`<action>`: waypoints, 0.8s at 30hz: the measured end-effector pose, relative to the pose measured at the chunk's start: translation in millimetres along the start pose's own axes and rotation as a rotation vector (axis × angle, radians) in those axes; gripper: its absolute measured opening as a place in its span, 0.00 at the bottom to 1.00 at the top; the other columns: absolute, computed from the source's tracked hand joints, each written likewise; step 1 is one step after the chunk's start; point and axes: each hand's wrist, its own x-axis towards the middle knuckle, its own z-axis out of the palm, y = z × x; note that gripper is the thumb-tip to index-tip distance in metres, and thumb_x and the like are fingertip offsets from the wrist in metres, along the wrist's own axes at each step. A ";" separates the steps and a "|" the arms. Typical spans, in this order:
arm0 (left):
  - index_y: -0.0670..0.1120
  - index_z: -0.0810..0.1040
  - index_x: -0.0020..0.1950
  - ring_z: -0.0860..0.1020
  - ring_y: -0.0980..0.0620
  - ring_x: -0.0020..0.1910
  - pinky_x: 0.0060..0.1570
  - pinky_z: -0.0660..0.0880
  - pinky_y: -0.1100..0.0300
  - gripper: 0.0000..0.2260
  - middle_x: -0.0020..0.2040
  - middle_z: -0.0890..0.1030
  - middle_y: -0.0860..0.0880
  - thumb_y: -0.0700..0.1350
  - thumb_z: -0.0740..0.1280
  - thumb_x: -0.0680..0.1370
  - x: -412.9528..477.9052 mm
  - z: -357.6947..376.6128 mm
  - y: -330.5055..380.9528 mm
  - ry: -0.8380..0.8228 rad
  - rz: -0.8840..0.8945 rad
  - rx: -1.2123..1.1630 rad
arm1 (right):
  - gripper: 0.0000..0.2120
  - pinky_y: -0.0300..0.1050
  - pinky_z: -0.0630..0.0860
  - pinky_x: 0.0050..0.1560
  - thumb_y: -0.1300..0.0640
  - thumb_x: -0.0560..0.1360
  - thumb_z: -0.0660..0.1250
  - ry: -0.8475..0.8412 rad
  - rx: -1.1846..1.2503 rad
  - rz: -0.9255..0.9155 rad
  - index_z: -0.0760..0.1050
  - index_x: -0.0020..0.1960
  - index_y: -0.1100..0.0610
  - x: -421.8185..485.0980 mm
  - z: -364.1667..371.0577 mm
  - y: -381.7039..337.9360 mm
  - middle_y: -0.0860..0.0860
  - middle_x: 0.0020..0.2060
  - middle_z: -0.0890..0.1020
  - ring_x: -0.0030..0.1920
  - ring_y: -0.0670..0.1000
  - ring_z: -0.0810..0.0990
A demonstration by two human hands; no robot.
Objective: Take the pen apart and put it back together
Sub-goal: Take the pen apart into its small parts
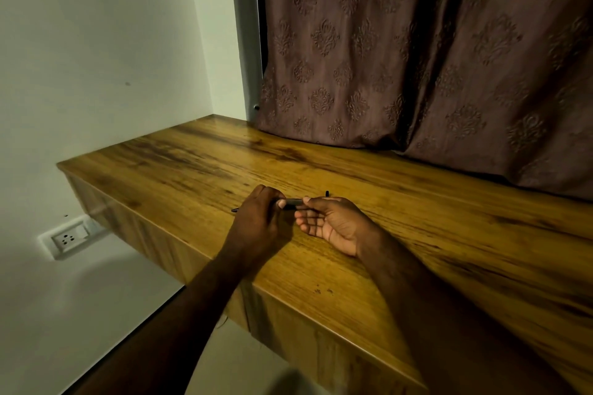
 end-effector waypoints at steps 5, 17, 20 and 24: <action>0.43 0.78 0.49 0.74 0.52 0.41 0.40 0.70 0.60 0.16 0.43 0.76 0.48 0.52 0.57 0.77 -3.8 -2.6 9.0 -0.088 0.126 0.069 | 0.08 0.41 0.80 0.33 0.61 0.78 0.64 0.016 0.029 -0.001 0.77 0.49 0.67 3.2 -0.7 1.7 0.60 0.38 0.82 0.33 0.51 0.82; 0.43 0.77 0.46 0.75 0.51 0.40 0.40 0.74 0.52 0.06 0.42 0.76 0.48 0.43 0.62 0.77 2.7 5.9 10.2 -0.026 0.055 -0.008 | 0.11 0.40 0.80 0.35 0.62 0.78 0.64 0.047 0.007 0.004 0.76 0.56 0.69 8.1 -1.5 3.8 0.60 0.42 0.82 0.34 0.50 0.83; 0.42 0.77 0.46 0.76 0.50 0.40 0.40 0.74 0.52 0.05 0.42 0.77 0.47 0.41 0.63 0.76 3.4 7.7 12.0 -0.012 0.063 -0.015 | 0.13 0.41 0.80 0.35 0.63 0.78 0.64 0.039 0.026 0.004 0.74 0.59 0.70 7.7 -1.6 3.9 0.62 0.49 0.82 0.35 0.50 0.83; 0.42 0.77 0.46 0.76 0.50 0.40 0.40 0.73 0.54 0.04 0.41 0.77 0.47 0.40 0.63 0.76 3.3 7.7 11.0 -0.001 0.065 -0.018 | 0.12 0.41 0.81 0.36 0.64 0.78 0.64 0.036 0.029 0.005 0.74 0.58 0.70 6.5 -0.9 3.2 0.61 0.47 0.82 0.35 0.50 0.82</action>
